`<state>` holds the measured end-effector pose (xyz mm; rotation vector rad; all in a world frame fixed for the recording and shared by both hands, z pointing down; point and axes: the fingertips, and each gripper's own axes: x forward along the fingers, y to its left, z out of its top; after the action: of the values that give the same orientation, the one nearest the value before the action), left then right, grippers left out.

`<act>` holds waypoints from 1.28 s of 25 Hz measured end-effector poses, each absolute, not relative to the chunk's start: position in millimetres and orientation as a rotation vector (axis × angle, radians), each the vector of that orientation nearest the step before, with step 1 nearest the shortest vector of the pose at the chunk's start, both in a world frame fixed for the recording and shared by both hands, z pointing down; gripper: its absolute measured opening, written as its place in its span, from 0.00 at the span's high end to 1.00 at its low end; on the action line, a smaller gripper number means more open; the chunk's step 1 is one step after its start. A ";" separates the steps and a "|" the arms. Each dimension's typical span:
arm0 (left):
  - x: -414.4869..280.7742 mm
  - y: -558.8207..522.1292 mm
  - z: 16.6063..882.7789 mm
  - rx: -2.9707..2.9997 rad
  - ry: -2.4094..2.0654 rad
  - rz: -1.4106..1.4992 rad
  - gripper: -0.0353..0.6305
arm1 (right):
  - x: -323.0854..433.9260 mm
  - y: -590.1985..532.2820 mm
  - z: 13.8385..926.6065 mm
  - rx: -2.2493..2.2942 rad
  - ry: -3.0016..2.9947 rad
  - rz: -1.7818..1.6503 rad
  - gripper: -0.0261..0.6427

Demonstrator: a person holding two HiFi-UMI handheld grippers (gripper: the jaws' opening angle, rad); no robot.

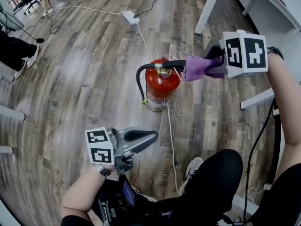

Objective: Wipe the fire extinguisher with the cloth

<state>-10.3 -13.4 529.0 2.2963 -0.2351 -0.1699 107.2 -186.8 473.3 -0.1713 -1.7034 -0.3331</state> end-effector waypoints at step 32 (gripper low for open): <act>-91.2 -14.1 338.0 2.155 -0.645 -0.354 0.95 | 99.4 -169.9 161.9 0.325 -3.197 1.110 0.85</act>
<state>-91.2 -14.1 338.0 2.1549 -0.6453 -0.3544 99.4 -169.9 161.9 0.3249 -3.1966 1.1098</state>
